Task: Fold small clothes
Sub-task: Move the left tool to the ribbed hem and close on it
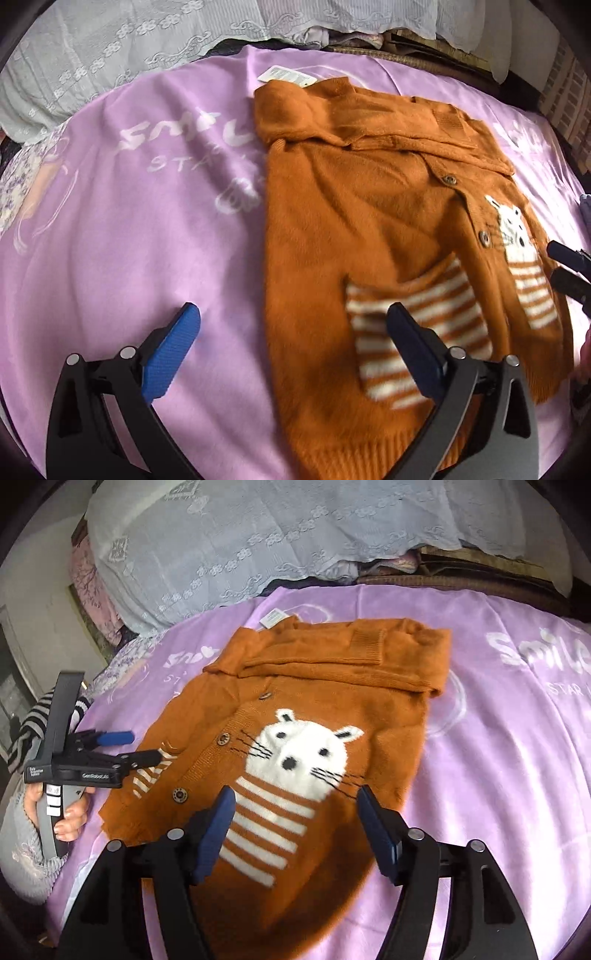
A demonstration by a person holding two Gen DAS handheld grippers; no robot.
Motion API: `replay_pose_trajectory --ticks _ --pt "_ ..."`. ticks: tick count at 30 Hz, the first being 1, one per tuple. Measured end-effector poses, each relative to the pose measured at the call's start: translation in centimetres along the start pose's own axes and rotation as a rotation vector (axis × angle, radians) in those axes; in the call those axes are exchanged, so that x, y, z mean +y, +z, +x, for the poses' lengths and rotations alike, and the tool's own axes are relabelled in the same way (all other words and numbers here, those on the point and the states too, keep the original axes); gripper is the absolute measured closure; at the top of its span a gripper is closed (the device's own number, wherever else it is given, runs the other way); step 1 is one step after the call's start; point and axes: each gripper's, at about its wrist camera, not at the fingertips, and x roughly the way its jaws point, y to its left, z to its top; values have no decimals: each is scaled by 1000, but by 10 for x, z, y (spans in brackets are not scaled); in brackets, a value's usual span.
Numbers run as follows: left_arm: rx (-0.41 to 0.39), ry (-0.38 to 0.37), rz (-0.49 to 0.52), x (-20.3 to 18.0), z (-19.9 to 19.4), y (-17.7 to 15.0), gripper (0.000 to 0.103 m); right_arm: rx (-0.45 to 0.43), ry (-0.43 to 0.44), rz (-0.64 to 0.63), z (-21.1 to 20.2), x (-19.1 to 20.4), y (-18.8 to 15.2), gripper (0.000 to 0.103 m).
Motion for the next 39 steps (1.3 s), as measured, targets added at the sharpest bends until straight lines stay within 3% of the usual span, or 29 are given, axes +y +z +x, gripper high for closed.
replay_pose_trajectory --ticks 6,11,17,19,23,25,29,30,33,35,39 --pt "39 -168 -88 26 -10 -25 5 0 35 102 -14 -21 -16 28" --pt "64 -408 -93 17 -15 -33 5 22 134 190 -21 -34 -37 28" --pt "76 -568 -100 11 -12 -36 5 83 292 298 -10 -39 -43 36" --pt "83 -620 -98 7 -8 -32 5 112 309 297 2 -35 -38 39" --pt "77 -642 -91 0 -3 -25 6 124 362 324 18 -33 -26 44" --pt "70 -636 -94 0 -6 -27 14 119 364 339 17 -37 -28 55" --pt "79 -646 -106 1 -7 -30 63 126 392 335 13 -35 -37 68" --pt "92 -644 -105 0 -4 -30 70 128 394 325 14 -33 -37 68" --pt "105 -623 -104 0 1 -30 77 131 391 315 16 -31 -36 77" --pt "95 -617 -116 4 -1 -31 89 124 386 314 15 -32 -37 89" --pt "38 -586 -112 6 -14 -29 92 70 391 274 2 -27 -34 93"
